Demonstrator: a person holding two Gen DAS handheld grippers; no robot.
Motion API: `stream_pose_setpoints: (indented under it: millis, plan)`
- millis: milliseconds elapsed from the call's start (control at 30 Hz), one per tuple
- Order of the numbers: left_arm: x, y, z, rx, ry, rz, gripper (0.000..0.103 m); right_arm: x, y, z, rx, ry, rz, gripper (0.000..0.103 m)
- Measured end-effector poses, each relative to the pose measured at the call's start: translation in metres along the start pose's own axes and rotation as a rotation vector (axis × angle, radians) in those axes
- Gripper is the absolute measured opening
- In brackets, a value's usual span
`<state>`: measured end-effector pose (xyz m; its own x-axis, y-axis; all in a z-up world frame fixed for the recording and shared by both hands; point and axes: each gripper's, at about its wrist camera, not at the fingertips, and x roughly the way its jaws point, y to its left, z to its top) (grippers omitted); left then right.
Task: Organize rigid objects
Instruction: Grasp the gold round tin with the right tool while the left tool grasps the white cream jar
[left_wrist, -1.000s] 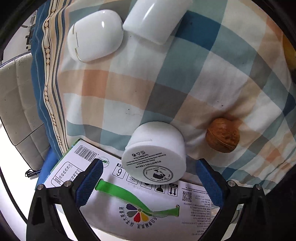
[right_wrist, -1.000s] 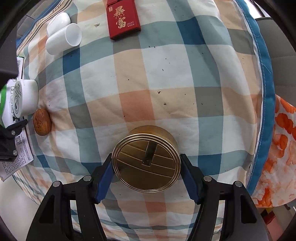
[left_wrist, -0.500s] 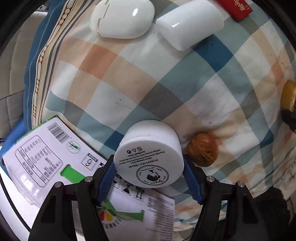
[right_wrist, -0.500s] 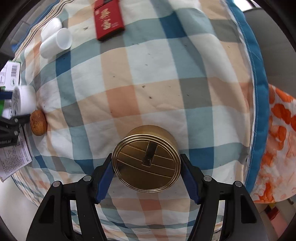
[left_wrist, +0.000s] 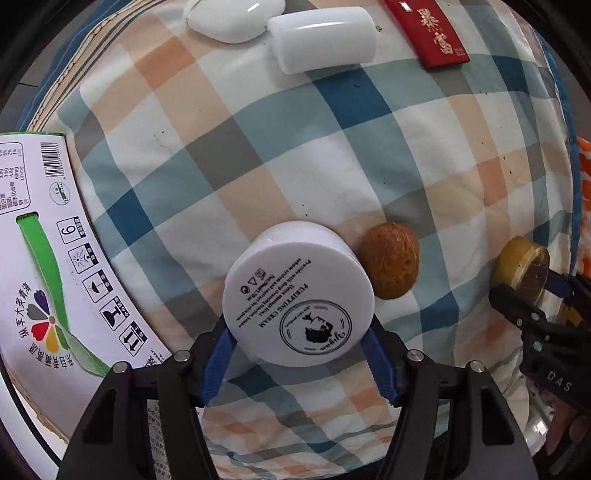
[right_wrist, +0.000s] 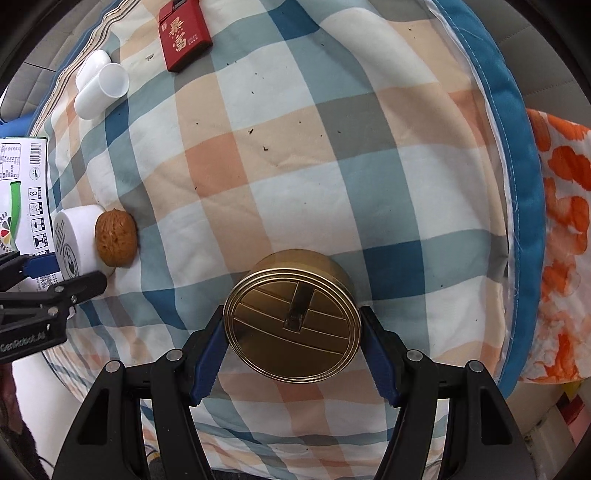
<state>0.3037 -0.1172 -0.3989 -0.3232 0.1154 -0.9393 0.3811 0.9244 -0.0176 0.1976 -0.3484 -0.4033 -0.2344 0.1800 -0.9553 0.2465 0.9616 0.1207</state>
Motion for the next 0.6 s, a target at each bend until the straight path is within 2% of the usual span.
stream_pose_setpoints:
  millis: [167,333,600]
  plan:
    - [0.005,-0.009,0.001,-0.026,-0.047,0.037,0.066,0.002,-0.004,-0.01,0.018,-0.018,0.008,0.07]
    - [0.002,-0.007,-0.007,-0.074,-0.096,0.01,0.065,0.006,-0.005,-0.011,0.018,-0.023,-0.009,0.07]
    - [0.001,-0.032,-0.07,-0.059,-0.112,-0.037,0.065,0.012,0.01,-0.03,-0.062,0.032,-0.012,0.07]
